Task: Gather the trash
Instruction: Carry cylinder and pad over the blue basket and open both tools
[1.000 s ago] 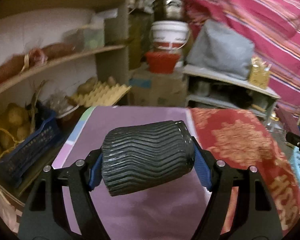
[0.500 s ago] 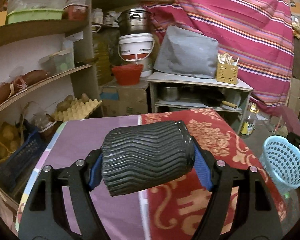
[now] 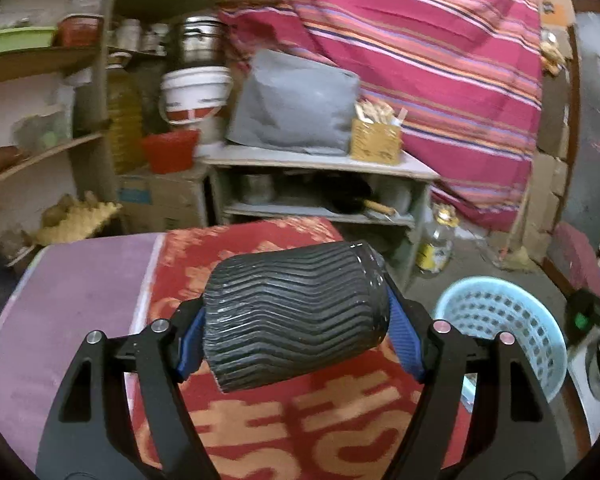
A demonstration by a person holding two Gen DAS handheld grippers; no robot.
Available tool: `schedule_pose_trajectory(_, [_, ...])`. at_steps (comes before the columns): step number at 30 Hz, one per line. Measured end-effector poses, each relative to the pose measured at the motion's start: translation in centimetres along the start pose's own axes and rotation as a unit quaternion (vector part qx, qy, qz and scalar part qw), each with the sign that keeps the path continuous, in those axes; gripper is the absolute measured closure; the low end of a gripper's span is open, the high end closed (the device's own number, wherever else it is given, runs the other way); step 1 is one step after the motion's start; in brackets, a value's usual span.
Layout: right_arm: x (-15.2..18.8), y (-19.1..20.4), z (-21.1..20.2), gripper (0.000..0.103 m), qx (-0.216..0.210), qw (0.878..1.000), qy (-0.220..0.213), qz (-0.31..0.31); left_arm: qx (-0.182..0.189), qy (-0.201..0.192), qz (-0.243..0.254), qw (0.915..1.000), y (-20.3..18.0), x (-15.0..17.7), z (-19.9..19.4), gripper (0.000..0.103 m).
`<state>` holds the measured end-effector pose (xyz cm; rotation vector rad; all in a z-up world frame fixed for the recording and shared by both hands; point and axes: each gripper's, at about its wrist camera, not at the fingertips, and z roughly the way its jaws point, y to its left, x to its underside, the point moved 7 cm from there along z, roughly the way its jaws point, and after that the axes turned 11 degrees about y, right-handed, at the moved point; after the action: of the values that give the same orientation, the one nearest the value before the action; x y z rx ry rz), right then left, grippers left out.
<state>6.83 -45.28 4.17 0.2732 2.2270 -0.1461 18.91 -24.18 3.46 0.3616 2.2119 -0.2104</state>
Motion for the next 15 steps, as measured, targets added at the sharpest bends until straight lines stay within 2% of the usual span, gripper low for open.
schedule_pose_trajectory(6, [1.8,-3.8,1.5,0.037,0.035,0.999,0.024,0.018,0.035,0.017,0.025,0.9989,-4.8,1.0,1.9,0.029])
schedule_pose_trajectory(15, [3.9,-9.8,3.2,0.037,0.057,0.995,0.052,0.06,0.089,0.032,0.069,0.9931,-12.0,1.8,4.2,0.029])
